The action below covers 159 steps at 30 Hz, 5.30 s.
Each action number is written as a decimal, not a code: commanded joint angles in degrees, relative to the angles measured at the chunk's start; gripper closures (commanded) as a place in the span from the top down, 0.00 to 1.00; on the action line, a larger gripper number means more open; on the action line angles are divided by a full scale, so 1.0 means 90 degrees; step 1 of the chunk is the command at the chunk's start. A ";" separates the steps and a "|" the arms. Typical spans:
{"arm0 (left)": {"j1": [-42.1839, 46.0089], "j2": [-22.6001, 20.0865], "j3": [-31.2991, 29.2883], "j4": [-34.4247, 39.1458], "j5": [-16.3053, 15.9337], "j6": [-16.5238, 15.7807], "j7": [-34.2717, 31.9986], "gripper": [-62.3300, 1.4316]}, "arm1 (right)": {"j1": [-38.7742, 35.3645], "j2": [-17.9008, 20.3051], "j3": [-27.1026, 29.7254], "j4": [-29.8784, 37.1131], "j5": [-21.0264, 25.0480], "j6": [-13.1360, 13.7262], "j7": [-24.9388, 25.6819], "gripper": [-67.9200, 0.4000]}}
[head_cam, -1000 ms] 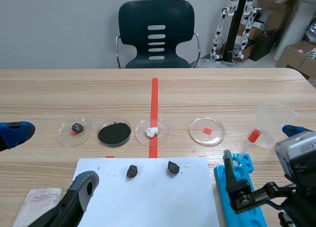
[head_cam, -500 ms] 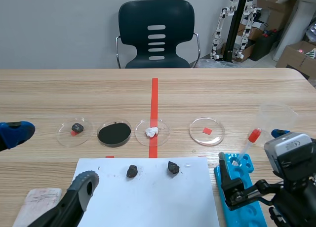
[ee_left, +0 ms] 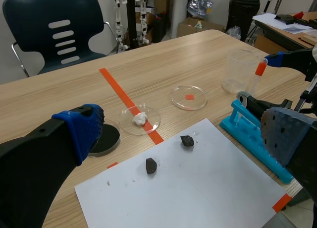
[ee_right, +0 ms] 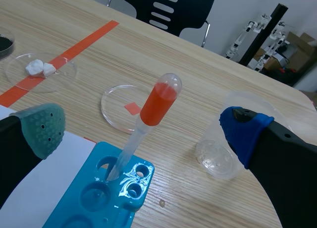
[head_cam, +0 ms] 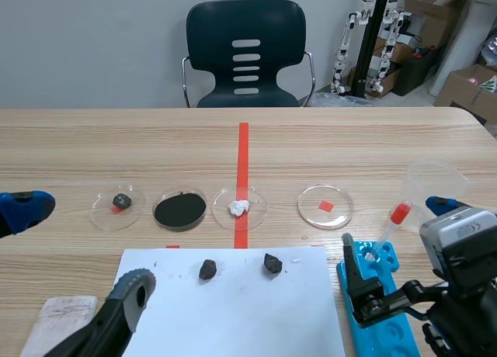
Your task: Pick up the dropper by the top with the right hand
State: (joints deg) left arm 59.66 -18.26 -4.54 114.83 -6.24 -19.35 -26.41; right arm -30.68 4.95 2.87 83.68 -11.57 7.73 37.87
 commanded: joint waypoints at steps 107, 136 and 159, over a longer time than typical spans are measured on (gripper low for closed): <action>0.0019 0.0015 0.0012 0.0039 -0.0044 -0.0012 -0.0085 1.00 | -0.1188 0.0066 0.0007 0.1899 0.0046 -0.0090 0.0619 0.01; 0.0019 0.0015 0.0012 0.0039 -0.0044 -0.0012 -0.0085 1.00 | -0.2307 0.0063 0.0007 0.3240 0.1260 -0.0041 0.0231 0.01; 0.0019 0.0015 0.0012 0.0039 -0.0044 -0.0012 -0.0085 1.00 | -0.2305 0.0063 0.0007 0.3240 0.1268 -0.0041 0.0214 0.01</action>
State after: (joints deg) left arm 59.66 -18.26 -4.54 114.83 -6.24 -19.35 -26.41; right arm -51.46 5.23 2.87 111.72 -0.60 7.35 38.89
